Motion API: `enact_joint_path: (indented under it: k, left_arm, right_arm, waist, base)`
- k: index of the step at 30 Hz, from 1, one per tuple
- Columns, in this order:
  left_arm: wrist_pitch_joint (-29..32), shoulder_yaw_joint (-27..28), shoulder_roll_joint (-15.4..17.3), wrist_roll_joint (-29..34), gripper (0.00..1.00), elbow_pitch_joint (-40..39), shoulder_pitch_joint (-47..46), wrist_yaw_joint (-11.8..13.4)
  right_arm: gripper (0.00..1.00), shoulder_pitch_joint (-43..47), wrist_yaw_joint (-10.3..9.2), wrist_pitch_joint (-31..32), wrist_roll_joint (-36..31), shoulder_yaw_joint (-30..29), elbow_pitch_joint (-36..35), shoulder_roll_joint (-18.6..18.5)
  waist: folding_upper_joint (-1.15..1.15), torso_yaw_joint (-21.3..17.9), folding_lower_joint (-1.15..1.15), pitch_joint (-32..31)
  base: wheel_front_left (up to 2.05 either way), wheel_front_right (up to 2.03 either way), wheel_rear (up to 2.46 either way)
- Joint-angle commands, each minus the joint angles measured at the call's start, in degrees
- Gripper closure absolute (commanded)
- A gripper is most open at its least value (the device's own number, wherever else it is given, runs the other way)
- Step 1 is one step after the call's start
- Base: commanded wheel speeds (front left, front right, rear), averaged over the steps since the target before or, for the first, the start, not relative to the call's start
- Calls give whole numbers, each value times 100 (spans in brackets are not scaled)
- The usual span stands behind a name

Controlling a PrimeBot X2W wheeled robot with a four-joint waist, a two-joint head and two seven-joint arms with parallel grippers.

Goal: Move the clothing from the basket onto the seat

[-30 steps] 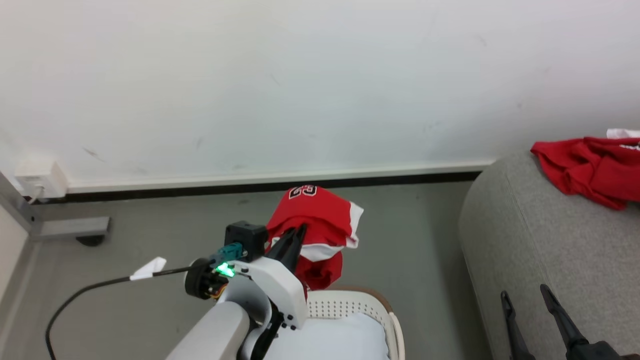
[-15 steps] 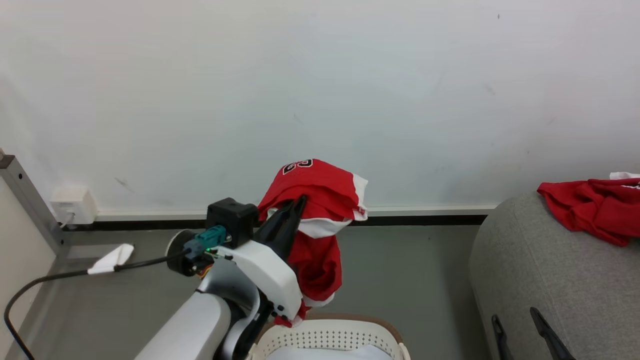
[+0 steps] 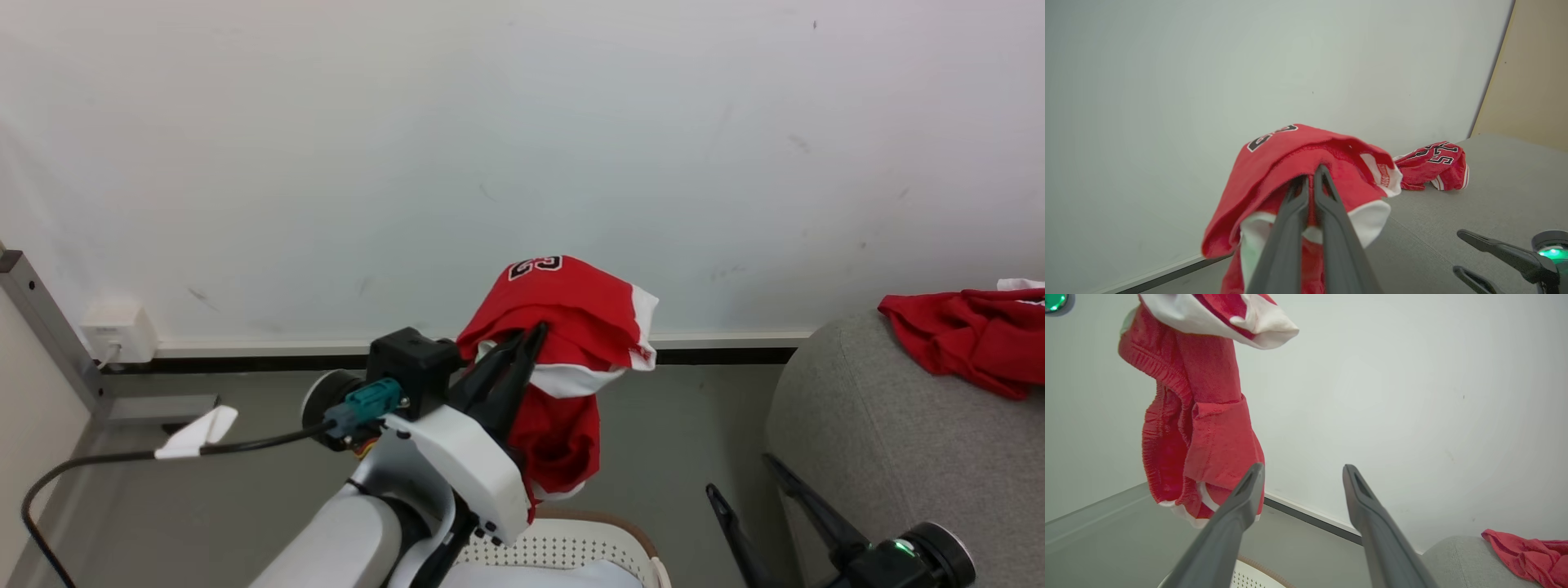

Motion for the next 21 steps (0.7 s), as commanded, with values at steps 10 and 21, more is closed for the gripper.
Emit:
enact_joint_path:
  k: [10, 21]
  left_arm:
    - [117, -373, -264, -54, 100, -45, -157, -209]
    - [147, -774, -617, -151, 100, 176, -309, -443]
  right_arm:
    - [0, -1709, -13, 4, 1105, 1926, 611, -728]
    - [0, -2988, -13, 4, 1667, 3081, 1852, -285]
  waist:
    - [0, 155, 0, 35]
    - [0, 330, 0, 26]
  base:
    - [0, 0, 0]
    - [0, 0, 0]
